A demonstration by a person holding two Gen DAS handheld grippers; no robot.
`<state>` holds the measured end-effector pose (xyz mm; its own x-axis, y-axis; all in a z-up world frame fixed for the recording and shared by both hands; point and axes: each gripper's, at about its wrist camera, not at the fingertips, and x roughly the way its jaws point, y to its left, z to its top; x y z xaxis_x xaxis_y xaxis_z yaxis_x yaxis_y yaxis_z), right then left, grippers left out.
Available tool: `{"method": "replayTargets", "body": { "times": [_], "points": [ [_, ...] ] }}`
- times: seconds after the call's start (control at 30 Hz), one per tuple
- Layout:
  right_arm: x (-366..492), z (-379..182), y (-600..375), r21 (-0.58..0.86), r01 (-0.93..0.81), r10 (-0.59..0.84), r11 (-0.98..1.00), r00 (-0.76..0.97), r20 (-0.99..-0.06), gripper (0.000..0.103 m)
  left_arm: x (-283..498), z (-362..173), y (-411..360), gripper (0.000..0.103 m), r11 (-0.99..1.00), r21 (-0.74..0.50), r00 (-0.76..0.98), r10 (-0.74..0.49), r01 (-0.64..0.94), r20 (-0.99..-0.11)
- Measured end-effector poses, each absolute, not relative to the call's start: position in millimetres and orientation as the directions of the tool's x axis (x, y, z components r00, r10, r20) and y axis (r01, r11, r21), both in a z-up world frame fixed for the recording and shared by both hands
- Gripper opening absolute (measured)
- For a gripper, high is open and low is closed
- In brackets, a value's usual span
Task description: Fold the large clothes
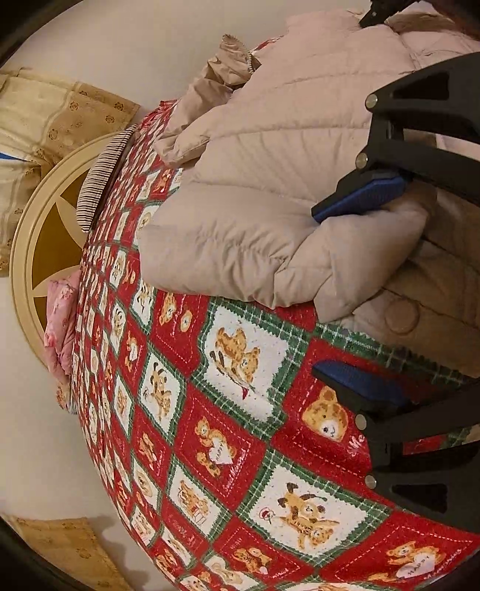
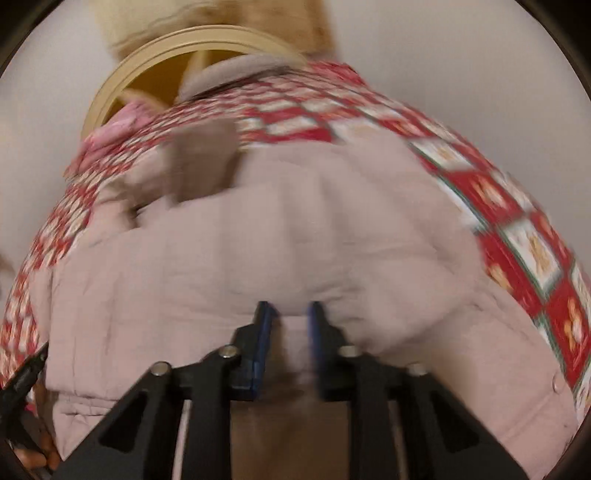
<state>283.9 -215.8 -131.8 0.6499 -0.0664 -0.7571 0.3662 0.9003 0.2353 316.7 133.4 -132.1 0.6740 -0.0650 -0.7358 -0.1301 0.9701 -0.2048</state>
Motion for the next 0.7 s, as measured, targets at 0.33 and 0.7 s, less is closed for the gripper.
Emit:
{"method": "replayTargets", "body": {
  "times": [0.33, 0.7],
  "points": [
    [299.6, -93.0, -157.6, 0.11, 0.187, -0.077, 0.976, 0.77, -0.633, 0.065, 318.0, -134.4, 133.6, 0.078, 0.973, -0.185, 0.672, -0.043, -0.141, -0.739],
    [320.3, -146.2, -159.2, 0.053, 0.172, -0.08, 0.984, 0.681, -0.728, 0.07, 321.6, -137.0, 132.6, 0.082, 0.974, -0.179, 0.671, -0.044, -0.135, -0.741]
  ]
}}
